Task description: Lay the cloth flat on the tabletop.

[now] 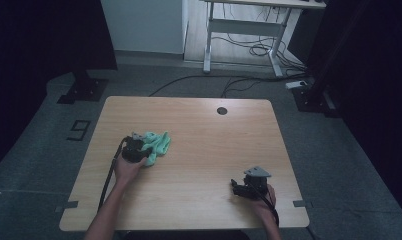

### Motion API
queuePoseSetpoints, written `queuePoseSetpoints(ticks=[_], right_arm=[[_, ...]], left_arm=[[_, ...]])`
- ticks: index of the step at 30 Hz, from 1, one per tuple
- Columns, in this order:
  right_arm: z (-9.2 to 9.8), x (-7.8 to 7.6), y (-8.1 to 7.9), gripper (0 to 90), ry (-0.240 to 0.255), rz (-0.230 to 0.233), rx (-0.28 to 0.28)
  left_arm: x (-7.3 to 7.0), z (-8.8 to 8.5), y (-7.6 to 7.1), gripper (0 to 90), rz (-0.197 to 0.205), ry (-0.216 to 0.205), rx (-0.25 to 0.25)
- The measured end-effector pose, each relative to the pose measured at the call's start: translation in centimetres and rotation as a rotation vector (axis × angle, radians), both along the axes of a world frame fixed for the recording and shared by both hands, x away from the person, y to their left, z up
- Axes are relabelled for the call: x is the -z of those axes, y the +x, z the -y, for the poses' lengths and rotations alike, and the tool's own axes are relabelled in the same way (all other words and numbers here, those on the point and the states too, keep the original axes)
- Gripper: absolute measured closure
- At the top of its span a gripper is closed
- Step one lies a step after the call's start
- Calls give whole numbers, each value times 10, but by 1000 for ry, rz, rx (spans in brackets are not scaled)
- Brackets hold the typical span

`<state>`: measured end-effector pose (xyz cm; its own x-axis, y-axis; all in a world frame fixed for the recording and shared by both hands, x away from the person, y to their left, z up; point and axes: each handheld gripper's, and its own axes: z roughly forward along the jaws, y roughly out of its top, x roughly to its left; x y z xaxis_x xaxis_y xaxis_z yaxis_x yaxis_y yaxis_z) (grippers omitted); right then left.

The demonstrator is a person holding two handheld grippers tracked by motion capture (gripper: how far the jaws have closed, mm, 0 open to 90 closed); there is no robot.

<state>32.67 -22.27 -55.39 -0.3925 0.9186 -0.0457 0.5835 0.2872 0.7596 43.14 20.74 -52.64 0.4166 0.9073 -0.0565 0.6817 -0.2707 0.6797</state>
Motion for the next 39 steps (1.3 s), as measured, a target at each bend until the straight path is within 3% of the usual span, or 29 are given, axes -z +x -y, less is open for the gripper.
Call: queuePoseSetpoints(ticks=[7, 8, 16, 25, 39], right_arm=[[0, 0, 0, 196, -5, 4, 4], [0, 0, -1, 196, -4, 4, 4], [1, 0, -1, 196, -3, 1, 3], [1, 0, -1, 198, -1, -1, 4], [1, 0, -2, 199, -1, 2, 3]], left_arm=[[-23, -2, -16, 755, 56, -33, 35], [-28, -3, -21, 755, 73, -62, 42], [-42, 2, -36, 756, 140, -82, 76], [-47, 15, -52, 756, 168, -96, 125], [-47, 38, -73, 755, 172, -111, 199]])
